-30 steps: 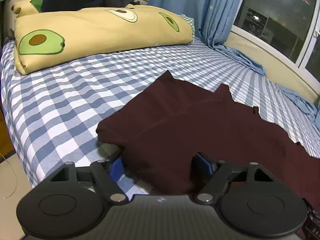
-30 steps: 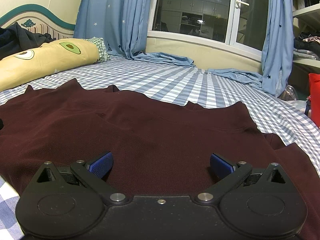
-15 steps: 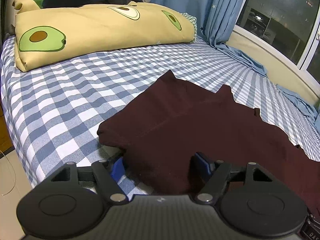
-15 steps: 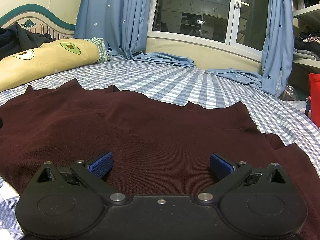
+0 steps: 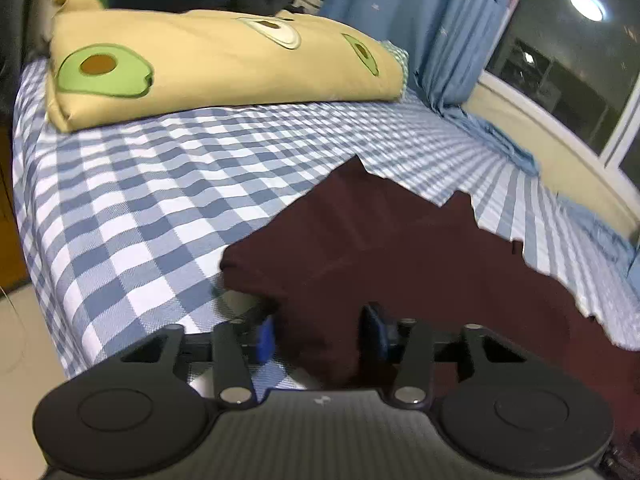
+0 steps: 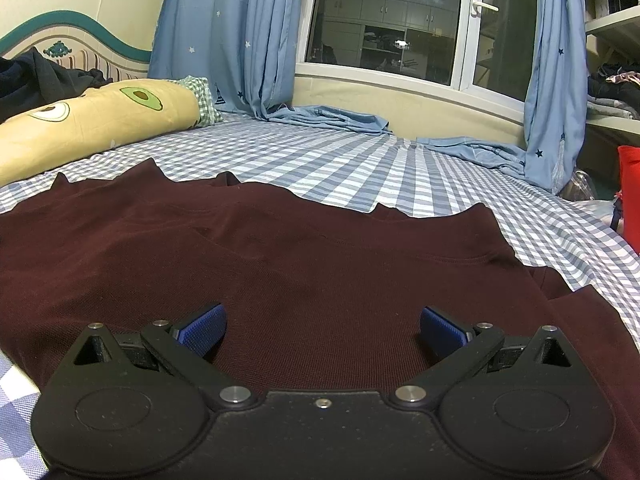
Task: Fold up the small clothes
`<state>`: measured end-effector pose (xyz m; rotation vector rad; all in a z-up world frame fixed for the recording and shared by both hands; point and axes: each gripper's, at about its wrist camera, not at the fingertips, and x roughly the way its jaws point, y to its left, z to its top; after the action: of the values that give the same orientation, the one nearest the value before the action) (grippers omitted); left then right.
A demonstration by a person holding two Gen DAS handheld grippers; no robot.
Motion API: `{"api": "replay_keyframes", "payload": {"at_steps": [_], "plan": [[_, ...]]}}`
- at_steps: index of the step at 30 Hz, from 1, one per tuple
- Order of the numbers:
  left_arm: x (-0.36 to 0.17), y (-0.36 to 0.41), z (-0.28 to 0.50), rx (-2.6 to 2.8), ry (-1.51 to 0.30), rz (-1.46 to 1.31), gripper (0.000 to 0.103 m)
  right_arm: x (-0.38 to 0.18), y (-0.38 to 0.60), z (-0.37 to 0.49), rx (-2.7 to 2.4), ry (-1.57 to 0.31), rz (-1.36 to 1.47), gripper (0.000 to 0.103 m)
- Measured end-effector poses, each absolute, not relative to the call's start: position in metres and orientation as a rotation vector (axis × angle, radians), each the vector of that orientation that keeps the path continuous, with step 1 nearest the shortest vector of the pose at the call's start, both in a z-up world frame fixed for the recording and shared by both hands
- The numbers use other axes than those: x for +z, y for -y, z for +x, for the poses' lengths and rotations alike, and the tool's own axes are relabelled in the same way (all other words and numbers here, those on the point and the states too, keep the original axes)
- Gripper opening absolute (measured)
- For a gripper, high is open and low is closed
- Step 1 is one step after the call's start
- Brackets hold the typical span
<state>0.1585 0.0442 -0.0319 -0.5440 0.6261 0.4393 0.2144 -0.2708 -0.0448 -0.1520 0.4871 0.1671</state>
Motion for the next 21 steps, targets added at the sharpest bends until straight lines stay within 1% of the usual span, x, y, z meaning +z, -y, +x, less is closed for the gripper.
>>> {"api": "replay_keyframes", "payload": {"at_steps": [2,3,5,7,14,18,21], "plan": [[-0.031,-0.049,0.155,0.434,-0.605,-0.58,0.035,-0.044,0.271,0.215,0.174,-0.495,-0.143,0.103],[-0.03,-0.051,0.153,0.43,-0.594,-0.594,0.033,-0.044,0.272,0.215,0.179,-0.502,-0.135,0.103],[-0.024,-0.051,0.152,0.415,-0.562,-0.598,0.022,-0.042,0.274,0.216,0.184,-0.516,-0.119,0.103],[-0.013,-0.047,0.152,0.383,-0.525,-0.58,0.019,-0.04,0.275,0.215,0.18,-0.525,-0.106,0.103],[0.045,-0.006,0.175,0.22,-0.397,-0.428,0.015,-0.026,0.288,0.201,0.141,-0.487,-0.118,0.103],[0.078,0.04,0.194,0.053,-0.36,-0.333,0.014,-0.013,0.31,0.189,0.098,-0.443,-0.096,0.103],[0.093,0.087,0.205,-0.078,-0.359,-0.251,0.013,-0.009,0.334,0.181,0.037,-0.433,-0.069,0.103]]}}
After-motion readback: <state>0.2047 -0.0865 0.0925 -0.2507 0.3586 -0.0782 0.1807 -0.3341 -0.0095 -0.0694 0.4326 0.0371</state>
